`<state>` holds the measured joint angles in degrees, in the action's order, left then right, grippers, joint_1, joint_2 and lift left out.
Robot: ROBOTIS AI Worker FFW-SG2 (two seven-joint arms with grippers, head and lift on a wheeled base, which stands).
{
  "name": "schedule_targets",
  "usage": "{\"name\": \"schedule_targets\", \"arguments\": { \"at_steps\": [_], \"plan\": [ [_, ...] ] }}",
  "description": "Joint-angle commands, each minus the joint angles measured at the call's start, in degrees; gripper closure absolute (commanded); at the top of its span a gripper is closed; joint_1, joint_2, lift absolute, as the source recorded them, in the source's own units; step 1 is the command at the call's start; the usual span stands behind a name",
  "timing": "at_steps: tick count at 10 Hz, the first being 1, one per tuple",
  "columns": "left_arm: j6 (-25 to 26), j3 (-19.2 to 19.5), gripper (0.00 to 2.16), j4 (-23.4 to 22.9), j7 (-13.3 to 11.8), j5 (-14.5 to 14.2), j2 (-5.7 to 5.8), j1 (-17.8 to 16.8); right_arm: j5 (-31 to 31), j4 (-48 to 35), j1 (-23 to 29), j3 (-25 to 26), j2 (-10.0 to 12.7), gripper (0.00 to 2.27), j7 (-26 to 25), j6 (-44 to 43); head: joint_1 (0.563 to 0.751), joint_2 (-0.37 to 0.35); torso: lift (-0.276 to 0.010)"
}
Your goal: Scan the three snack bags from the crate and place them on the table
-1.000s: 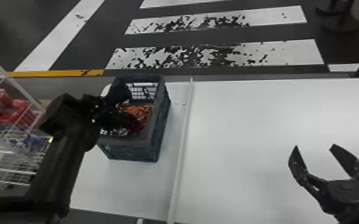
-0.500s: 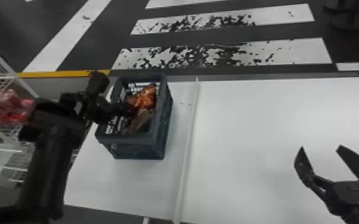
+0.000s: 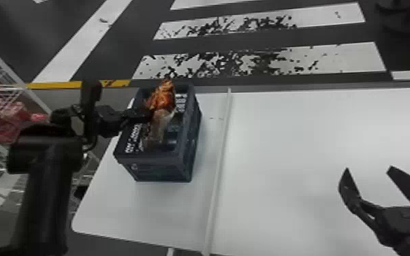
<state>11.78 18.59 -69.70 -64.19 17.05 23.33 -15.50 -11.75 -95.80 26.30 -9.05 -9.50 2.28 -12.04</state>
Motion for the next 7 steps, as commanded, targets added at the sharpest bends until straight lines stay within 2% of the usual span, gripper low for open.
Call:
{"name": "schedule_targets", "arguments": {
  "at_steps": [1, 2, 4, 5, 6, 7],
  "plan": [
    [2.42, 1.45, 2.13, -5.01, -0.4, -3.78, -0.47, 2.05, 0.06, 0.0, -0.02, 0.08, 0.0, 0.08, 0.01, 0.05, 0.695, 0.269, -0.062],
    [6.99, 2.86, 2.13, -9.49, -0.49, -6.86, -0.83, 3.63, 0.06, 0.0, -0.02, 0.08, 0.0, 0.08, -0.08, 0.05, 0.695, 0.266, -0.062],
    [16.49, 3.82, 2.13, -21.35, -0.84, -10.72, -2.76, 6.45, 0.06, -0.35, 0.07, 0.26, 0.09, 0.08, -0.17, -0.12, 0.695, 0.257, -0.062],
    [22.46, 3.74, 2.13, -27.68, -0.58, -12.83, -4.17, 7.41, 0.06, -0.7, 0.16, 0.26, 0.18, 0.08, -0.69, -0.47, 0.695, 0.243, -0.062],
    [26.33, 3.03, 2.13, -33.31, -0.05, -13.71, -5.84, 8.56, 0.06, -0.88, 0.25, 0.61, 0.44, 0.08, -0.69, -0.65, 0.695, 0.223, -0.062],
    [28.62, 0.75, 2.13, -37.96, 0.74, -13.71, -7.94, 9.7, 0.06, -1.05, 0.34, 0.87, 0.62, 0.08, -0.69, -0.65, 0.695, 0.209, -0.062]
  ]
}}
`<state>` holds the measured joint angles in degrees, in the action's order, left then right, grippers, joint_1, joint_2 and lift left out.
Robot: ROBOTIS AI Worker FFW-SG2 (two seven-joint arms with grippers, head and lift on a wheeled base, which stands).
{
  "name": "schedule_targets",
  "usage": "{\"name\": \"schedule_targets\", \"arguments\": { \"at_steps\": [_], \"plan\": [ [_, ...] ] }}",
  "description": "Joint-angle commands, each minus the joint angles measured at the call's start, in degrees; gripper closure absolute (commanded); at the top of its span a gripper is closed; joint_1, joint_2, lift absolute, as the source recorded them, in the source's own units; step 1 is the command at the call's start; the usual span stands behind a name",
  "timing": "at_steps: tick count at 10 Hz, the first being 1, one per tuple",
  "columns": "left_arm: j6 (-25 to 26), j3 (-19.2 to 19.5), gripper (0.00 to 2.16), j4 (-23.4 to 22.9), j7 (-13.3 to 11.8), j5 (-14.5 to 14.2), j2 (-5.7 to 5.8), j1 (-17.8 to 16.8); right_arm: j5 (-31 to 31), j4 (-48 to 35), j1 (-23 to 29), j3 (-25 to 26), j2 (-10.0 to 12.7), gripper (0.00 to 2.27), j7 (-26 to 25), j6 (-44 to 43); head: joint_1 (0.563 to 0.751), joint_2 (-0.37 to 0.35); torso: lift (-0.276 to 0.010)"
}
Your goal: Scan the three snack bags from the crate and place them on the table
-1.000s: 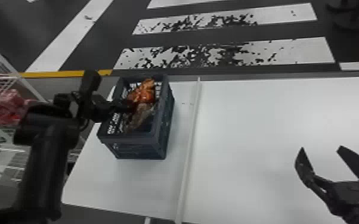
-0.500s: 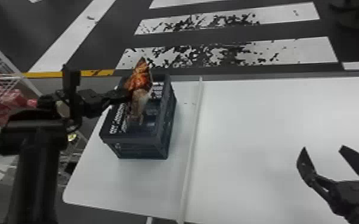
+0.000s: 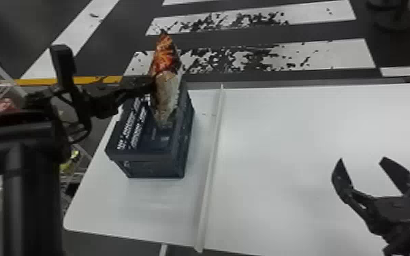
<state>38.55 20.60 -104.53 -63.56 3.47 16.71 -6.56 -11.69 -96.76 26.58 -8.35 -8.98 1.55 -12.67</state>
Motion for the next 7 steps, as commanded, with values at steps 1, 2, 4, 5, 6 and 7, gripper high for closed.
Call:
{"name": "schedule_targets", "arguments": {
  "at_steps": [1, 2, 4, 5, 6, 7],
  "plan": [
    [3.07, -4.08, 2.13, -6.3, 0.89, -0.05, -3.26, 1.38, 0.0, -0.1, 0.05, 0.35, 0.19, 0.08, -0.06, -0.03, 0.695, 0.175, -0.062],
    [3.77, -7.16, 2.13, -8.24, 1.77, 0.48, -4.93, 2.17, 0.0, -0.19, 0.14, 0.53, 0.19, 0.08, -0.32, -0.03, 0.695, 0.127, -0.062],
    [5.18, -14.54, 2.13, -8.77, 2.82, 3.21, -8.09, 2.96, -0.18, -0.36, 0.32, 0.97, 0.1, 0.08, -0.85, -0.2, 0.695, 0.033, -0.062],
    [5.0, -18.67, 2.14, -8.41, 3.79, 5.14, -9.41, 3.22, -0.27, -0.36, 0.23, 1.06, 0.1, 0.08, -1.11, -0.2, 0.695, -0.017, -0.062],
    [5.0, -22.89, 2.14, -6.74, 5.37, 7.42, -10.82, 3.49, -0.44, -0.45, 0.23, 1.14, 0.01, 0.08, -1.38, -0.38, 0.695, -0.042, -0.062],
    [5.0, -26.76, 2.14, -4.37, 7.22, 8.92, -12.05, 3.66, -0.79, -0.71, 0.32, 1.23, 0.01, 0.08, -1.64, -0.38, 0.695, -0.085, -0.062]
  ]
}}
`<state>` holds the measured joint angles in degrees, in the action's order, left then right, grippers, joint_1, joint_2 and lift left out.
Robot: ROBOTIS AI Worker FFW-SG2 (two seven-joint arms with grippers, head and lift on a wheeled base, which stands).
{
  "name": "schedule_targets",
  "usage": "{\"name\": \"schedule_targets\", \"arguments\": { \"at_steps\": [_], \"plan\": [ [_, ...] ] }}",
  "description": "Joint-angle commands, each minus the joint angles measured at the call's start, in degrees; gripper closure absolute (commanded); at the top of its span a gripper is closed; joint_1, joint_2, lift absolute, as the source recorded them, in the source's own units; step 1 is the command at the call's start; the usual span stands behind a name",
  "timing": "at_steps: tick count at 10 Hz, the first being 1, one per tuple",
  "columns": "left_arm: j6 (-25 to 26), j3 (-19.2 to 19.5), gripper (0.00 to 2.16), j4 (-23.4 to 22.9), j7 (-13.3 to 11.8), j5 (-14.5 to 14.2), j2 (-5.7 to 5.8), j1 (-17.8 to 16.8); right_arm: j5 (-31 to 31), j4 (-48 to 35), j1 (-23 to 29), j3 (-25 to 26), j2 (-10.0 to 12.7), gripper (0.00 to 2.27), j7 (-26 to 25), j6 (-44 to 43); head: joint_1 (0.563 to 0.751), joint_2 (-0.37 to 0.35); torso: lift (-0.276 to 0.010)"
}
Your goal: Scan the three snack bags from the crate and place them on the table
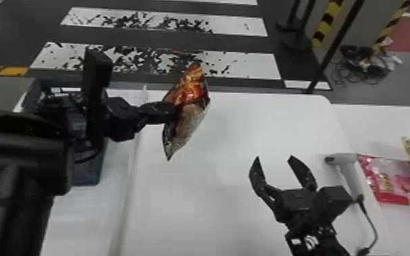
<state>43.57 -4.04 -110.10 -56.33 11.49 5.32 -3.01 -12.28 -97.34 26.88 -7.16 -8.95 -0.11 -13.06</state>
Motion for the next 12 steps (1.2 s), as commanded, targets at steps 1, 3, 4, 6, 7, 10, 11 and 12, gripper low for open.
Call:
{"name": "schedule_targets", "arguments": {
  "at_steps": [1, 3, 4, 6, 7, 10, 11, 12],
  "plan": [
    [-0.19, -6.07, 2.13, 3.84, 2.19, 1.51, -1.1, 0.2, -0.2, -0.39, 0.1, 0.13, -0.01, 0.08, -0.85, -0.17, 0.695, -0.134, -0.062],
    [-2.65, -12.31, 2.14, 10.78, 5.71, 2.57, -1.63, 0.02, -0.2, -0.92, 0.54, 0.39, -0.1, 0.08, -3.23, -0.34, 0.695, -0.221, -0.062],
    [-5.29, -14.24, 2.13, 14.12, 6.94, 2.57, -2.16, 0.02, -0.2, -1.01, 0.62, 0.48, -0.1, 0.08, -3.84, -0.52, 0.695, -0.241, -0.062],
    [-12.67, -16.7, 1.91, 20.54, 9.31, 2.75, -3.21, 0.02, -0.38, -1.01, 0.62, 0.57, -0.1, 0.08, -4.1, -0.52, 0.695, -0.301, -0.062],
    [-14.61, -17.23, 1.18, 23.0, 11.07, 2.57, -3.83, 0.02, -0.55, -1.01, 0.71, 0.57, -0.1, 0.08, -4.19, -0.52, 0.695, -0.322, -0.062],
    [-14.61, -17.76, 0.02, 24.14, 14.15, 2.48, -3.92, 0.37, -0.64, -1.01, 0.8, 0.66, -0.1, 0.08, -5.25, -1.05, 0.695, -0.344, -0.062],
    [-14.61, -17.23, 0.03, 23.7, 14.76, 2.22, -3.92, 0.9, -0.64, -1.01, 0.8, 0.66, -0.1, 0.08, -5.25, -1.05, 0.695, -0.347, -0.062],
    [-15.66, -16.53, 0.03, 23.35, 15.29, 2.04, -3.92, 1.25, -0.64, -1.09, 0.8, 0.66, -0.1, 0.08, -5.25, -1.05, 0.695, -0.345, -0.062]
  ]
}}
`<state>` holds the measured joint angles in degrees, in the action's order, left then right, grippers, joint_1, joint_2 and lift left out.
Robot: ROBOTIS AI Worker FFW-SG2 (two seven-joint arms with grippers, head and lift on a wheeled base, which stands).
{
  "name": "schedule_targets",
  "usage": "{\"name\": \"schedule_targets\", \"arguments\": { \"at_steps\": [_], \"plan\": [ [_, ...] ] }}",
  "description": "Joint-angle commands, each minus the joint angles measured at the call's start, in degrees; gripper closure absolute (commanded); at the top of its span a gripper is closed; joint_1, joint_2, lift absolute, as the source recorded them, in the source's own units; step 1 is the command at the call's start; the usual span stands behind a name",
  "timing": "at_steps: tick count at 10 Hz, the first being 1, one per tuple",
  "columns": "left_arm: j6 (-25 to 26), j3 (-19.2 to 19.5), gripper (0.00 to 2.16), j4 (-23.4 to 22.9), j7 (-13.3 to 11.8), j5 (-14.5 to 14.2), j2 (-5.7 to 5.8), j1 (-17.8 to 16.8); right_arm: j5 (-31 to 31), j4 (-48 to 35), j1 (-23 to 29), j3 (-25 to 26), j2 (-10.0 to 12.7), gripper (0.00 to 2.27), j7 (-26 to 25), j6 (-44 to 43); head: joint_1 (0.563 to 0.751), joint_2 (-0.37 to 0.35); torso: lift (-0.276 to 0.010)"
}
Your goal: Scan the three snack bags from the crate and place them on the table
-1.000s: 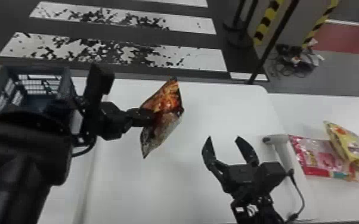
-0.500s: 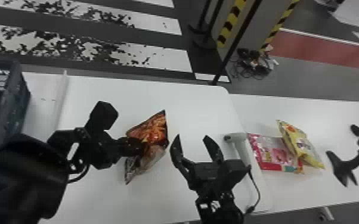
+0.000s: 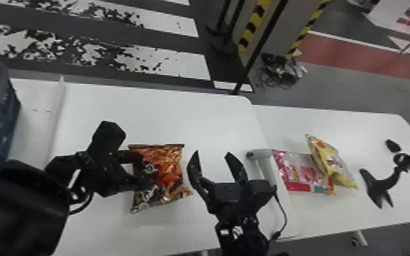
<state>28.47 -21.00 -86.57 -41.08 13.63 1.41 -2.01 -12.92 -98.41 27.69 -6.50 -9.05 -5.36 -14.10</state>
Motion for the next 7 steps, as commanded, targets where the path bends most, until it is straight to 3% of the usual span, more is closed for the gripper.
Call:
{"name": "schedule_targets", "arguments": {
  "at_steps": [1, 4, 7],
  "plan": [
    [-1.61, 0.96, 0.03, -1.33, 0.21, -0.27, 0.18, 0.78, 0.0, -0.03, 0.0, 0.0, 0.0, 0.08, 0.0, 0.0, 0.695, -0.34, -0.062],
    [-3.9, 6.76, 0.03, -9.32, 3.11, -3.43, 0.62, 5.52, -0.88, -0.65, 0.09, 0.0, -0.26, 0.08, 0.0, 0.17, 0.695, -0.311, -0.062],
    [-15.32, 13.18, 0.04, -14.95, 8.65, -8.53, 0.79, 12.46, -2.64, -5.3, 0.09, 0.35, -0.35, 0.08, 0.09, 9.84, 0.695, -0.251, -0.062]
  ]
}}
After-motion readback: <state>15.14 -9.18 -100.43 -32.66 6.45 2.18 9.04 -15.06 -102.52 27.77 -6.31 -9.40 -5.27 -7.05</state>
